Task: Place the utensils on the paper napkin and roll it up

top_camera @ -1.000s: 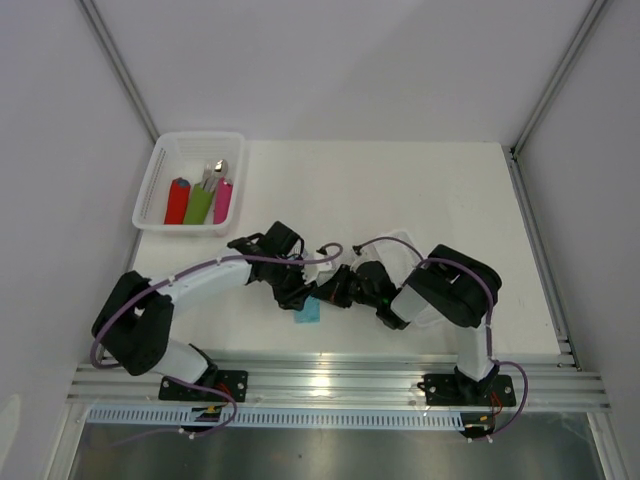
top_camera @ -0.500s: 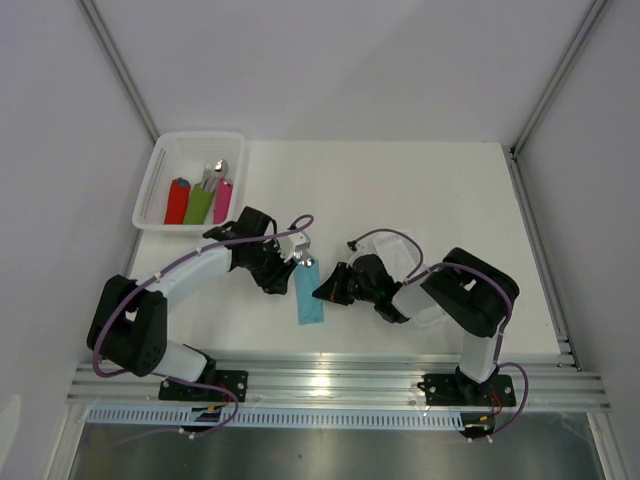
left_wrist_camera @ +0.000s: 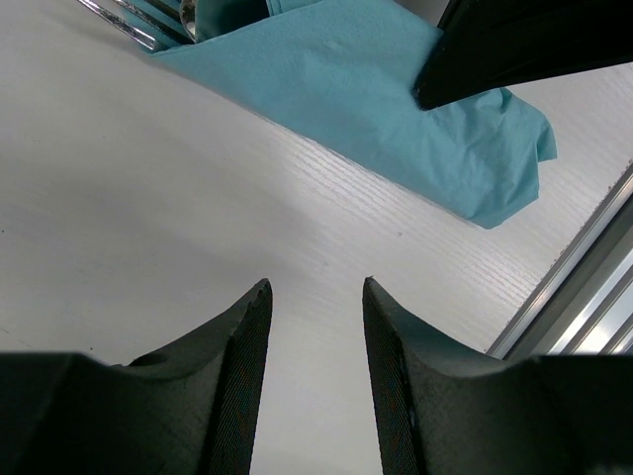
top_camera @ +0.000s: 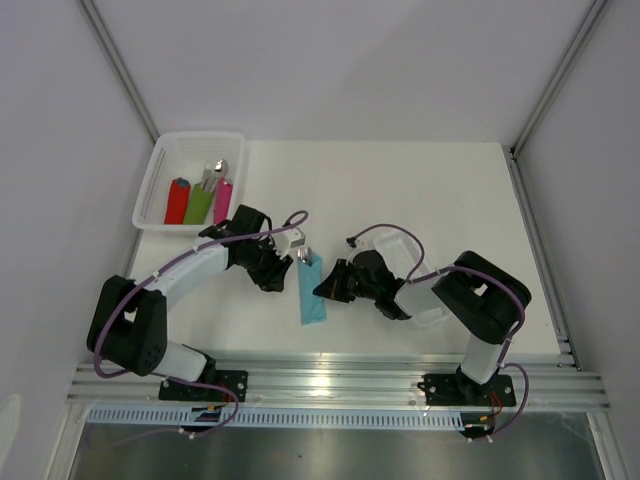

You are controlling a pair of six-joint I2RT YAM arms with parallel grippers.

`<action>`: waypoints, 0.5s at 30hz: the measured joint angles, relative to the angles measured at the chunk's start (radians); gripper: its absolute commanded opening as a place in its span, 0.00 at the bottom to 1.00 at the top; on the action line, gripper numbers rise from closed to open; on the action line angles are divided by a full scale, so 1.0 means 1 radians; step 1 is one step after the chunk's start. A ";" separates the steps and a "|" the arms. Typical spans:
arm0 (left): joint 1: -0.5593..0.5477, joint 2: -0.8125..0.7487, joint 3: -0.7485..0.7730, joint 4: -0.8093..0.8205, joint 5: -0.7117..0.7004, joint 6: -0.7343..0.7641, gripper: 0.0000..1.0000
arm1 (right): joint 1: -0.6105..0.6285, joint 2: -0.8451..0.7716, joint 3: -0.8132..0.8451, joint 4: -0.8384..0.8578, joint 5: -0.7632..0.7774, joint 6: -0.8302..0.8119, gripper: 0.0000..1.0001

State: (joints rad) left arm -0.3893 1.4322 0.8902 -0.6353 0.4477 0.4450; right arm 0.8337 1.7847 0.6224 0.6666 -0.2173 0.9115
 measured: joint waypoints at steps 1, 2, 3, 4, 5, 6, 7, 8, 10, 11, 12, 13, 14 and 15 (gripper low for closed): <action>0.000 0.000 0.000 0.000 0.000 0.000 0.46 | 0.000 0.000 0.000 -0.002 0.000 0.000 0.00; 0.000 0.000 0.000 0.000 0.000 0.000 0.46 | 0.000 0.000 0.000 -0.005 0.000 0.000 0.00; 0.000 0.000 0.000 0.000 0.000 0.000 0.46 | -0.001 0.000 0.000 -0.005 0.000 0.000 0.00; 0.000 0.000 0.000 0.000 0.000 0.000 0.46 | -0.001 0.000 0.001 -0.006 0.000 0.000 0.00; 0.001 0.000 0.000 0.000 0.000 0.000 0.46 | -0.003 0.000 0.001 -0.005 0.000 0.000 0.00; 0.002 0.000 0.000 0.000 0.000 0.000 0.46 | -0.004 0.000 0.001 -0.005 -0.001 0.001 0.00; 0.003 -0.001 0.000 0.000 -0.001 0.000 0.46 | -0.005 0.000 0.001 -0.004 -0.001 0.002 0.00; 0.004 -0.002 0.000 0.000 -0.001 0.000 0.46 | -0.005 0.000 0.001 -0.004 -0.001 0.003 0.00; 0.006 -0.006 0.000 0.000 -0.001 0.000 0.46 | -0.005 0.000 0.001 -0.004 -0.001 0.004 0.00; 0.006 -0.009 0.000 0.000 -0.001 0.000 0.46 | -0.005 0.000 0.001 -0.005 -0.001 0.004 0.00; 0.007 -0.010 0.000 0.001 -0.001 0.000 0.46 | -0.005 0.000 0.001 -0.005 -0.001 0.003 0.00; 0.007 -0.011 0.000 0.000 -0.001 0.000 0.46 | -0.005 -0.001 0.001 -0.006 -0.001 0.003 0.00; 0.008 -0.011 0.000 0.000 -0.001 0.000 0.46 | -0.005 -0.003 0.003 -0.011 0.000 0.003 0.00; 0.008 -0.011 0.000 0.001 -0.001 0.000 0.46 | -0.005 -0.005 0.006 -0.017 0.000 0.002 0.00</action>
State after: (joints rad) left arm -0.3817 1.4212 0.8906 -0.6346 0.4465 0.4446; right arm 0.8291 1.7798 0.6281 0.6495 -0.2173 0.9131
